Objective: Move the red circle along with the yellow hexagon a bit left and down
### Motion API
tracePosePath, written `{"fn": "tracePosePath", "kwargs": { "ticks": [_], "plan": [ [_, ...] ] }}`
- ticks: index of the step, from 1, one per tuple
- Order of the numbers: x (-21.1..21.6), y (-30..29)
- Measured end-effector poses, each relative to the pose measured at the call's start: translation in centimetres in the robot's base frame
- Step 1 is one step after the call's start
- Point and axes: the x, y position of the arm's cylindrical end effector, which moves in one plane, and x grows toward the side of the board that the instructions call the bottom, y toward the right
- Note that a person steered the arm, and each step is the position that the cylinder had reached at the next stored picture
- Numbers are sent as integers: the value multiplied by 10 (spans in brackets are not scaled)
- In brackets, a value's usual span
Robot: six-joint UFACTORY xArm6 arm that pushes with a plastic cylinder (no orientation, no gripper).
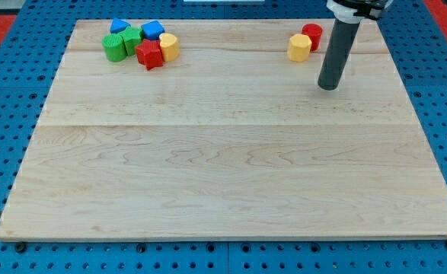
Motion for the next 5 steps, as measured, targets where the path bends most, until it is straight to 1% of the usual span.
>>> {"fn": "tracePosePath", "kwargs": {
  "ticks": [2,3,4,5],
  "plan": [
    [0,1],
    [-37,64],
    [-117,120],
    [-148,21]
  ]
}}
